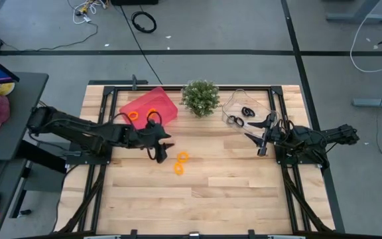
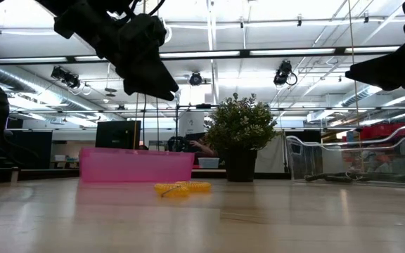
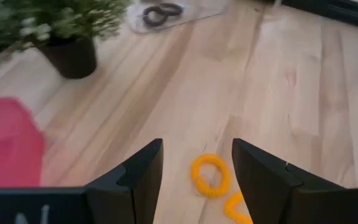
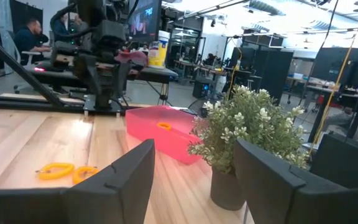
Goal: Sort spring keychains
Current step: Put the yellow spring keychain into the pink bin
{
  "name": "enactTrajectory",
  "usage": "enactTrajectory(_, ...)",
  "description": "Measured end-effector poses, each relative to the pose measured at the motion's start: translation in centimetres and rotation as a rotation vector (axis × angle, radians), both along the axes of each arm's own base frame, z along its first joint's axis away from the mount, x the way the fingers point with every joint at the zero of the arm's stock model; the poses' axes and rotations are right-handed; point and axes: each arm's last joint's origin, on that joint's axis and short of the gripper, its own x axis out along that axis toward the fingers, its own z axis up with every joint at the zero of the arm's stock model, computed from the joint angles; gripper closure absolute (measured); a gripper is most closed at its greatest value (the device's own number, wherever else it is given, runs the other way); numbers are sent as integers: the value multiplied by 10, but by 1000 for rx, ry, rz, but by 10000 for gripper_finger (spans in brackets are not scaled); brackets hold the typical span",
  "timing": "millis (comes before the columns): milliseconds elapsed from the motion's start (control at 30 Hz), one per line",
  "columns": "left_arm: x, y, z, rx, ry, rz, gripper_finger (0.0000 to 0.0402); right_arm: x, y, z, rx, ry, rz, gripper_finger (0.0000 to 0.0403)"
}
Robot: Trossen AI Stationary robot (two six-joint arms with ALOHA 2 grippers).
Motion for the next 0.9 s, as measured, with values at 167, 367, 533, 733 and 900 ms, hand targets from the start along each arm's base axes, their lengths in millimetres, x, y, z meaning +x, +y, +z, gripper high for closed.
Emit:
enactTrajectory(167,16,-6,-11,42,-4,-58,204,0,0,0,0,0,0,180)
enactTrajectory(367,36,-7,-21,-6,72,-121,204,0,0,0,0,0,0,180)
enactTrajectory(533,52,-9,-30,0,166,-120,204,0,0,0,0,0,1,180)
enactTrajectory(733,69,-12,-42,2,331,-105,204,0,0,0,0,0,0,180)
enactTrajectory(900,85,-10,-55,15,388,-86,204,0,0,0,0,0,1,180)
